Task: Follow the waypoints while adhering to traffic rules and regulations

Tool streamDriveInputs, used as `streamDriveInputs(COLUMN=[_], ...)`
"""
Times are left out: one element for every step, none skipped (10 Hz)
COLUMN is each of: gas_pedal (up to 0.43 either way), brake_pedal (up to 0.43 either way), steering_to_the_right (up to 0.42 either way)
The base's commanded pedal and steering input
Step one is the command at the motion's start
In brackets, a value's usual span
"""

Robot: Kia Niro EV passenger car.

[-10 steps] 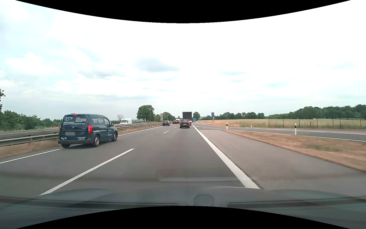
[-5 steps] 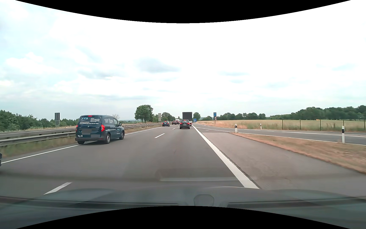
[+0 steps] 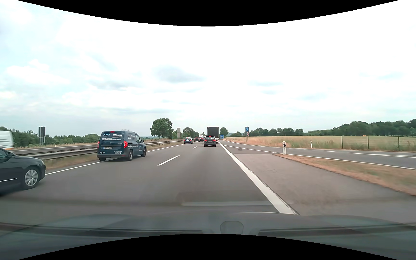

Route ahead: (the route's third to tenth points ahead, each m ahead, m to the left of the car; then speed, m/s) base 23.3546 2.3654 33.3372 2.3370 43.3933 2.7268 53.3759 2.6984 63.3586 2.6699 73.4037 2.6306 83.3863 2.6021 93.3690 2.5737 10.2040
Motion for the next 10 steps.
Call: streamDriveInputs(gas_pedal=[0.067,0.067,0.067,0.067,0.067,0.067,0.067,0.067,0.067,0.067], brake_pedal=[0.000,0.000,0.000,0.000,0.000,0.000,0.000,0.000,0.000,0.000], steering_to_the_right=[-0.003,-0.003,-0.003,-0.003,-0.003,-0.003,-0.003,-0.003,-0.003,-0.003])
